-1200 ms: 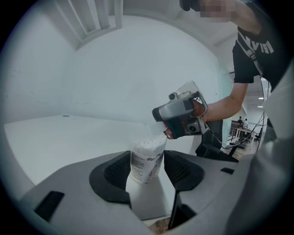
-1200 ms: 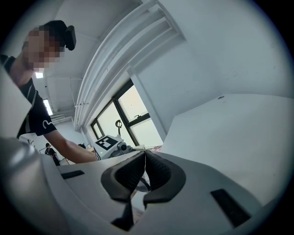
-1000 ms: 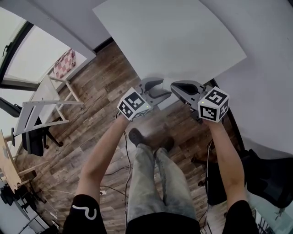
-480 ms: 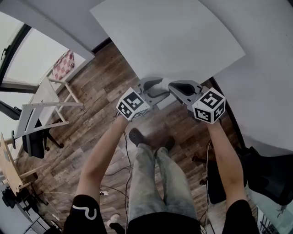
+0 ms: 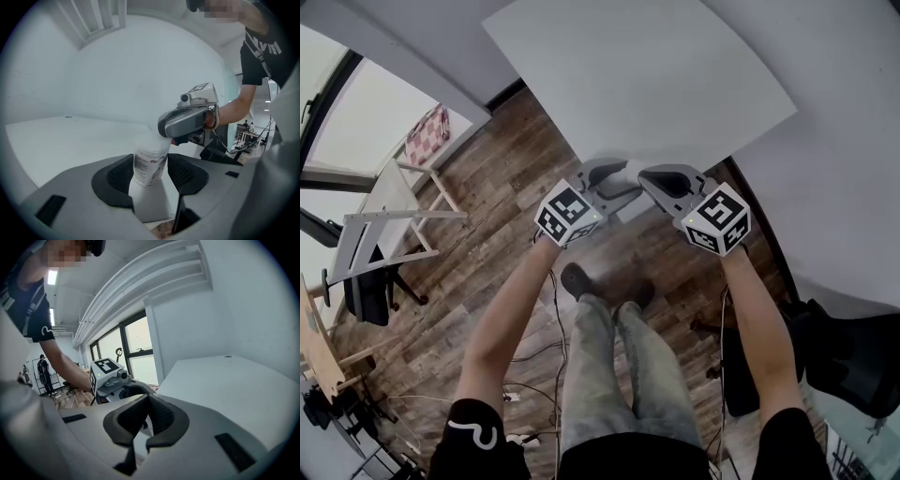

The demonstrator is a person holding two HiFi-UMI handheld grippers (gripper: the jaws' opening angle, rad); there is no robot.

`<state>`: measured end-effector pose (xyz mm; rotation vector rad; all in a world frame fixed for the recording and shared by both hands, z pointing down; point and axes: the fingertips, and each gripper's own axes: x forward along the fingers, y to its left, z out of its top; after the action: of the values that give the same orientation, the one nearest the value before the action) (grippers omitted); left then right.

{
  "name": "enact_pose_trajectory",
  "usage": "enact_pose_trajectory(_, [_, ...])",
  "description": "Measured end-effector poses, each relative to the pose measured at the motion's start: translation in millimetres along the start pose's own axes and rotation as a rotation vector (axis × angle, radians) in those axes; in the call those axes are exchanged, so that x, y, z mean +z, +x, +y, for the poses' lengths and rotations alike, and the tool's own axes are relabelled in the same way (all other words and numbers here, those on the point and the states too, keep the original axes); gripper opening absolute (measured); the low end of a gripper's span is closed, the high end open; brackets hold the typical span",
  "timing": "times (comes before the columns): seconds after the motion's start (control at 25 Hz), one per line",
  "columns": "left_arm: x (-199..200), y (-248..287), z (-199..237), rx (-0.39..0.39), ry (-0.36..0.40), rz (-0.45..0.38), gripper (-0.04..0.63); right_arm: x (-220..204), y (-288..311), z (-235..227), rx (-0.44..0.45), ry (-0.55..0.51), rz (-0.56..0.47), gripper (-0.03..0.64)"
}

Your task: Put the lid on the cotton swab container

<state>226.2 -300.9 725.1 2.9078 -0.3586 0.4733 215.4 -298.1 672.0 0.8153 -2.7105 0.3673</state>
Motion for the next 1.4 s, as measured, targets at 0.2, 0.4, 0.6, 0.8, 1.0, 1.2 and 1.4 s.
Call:
enact_pose_trajectory(0.2, [-4.6,-11.9,-5.9,0.051,-0.046,0.024,0.244,-2.9,-2.2,-2.4,-0.008,0.111,-0.042,0.012])
enact_pose_trajectory(0.4, [-2.6,-36.1,-11.0,0.128,-0.124,0.0,0.239,13.8,-12.9,-8.3,-0.066,0.252,-0.158,0.012])
enact_pose_trajectory(0.6, [14.0,-60.0,-24.9,0.207,-0.157,-0.038,0.202,25.5,-35.4,-8.0,-0.141,0.262,-0.178,0.012])
enact_pose_trajectory(0.8, [51.9,-79.9,-51.6,0.26,-0.179,-0.08,0.136,54.6,-61.9,3.3,-0.201,0.235,-0.171,0.012])
enact_pose_trajectory(1.0, [88.4,-85.8,-69.8,0.282,-0.171,-0.106,0.116,77.7,-81.3,13.7,-0.256,0.261,-0.195,0.012])
enact_pose_trajectory(1.2, [122.1,-105.1,-71.8,0.368,-0.181,-0.134,0.098,82.4,-105.8,26.4,-0.332,0.299,-0.196,0.012])
enact_pose_trajectory(1.4, [155.4,-136.6,-64.4,0.467,-0.196,-0.183,0.075,107.2,-127.8,28.5,-0.383,0.261,-0.199,0.012])
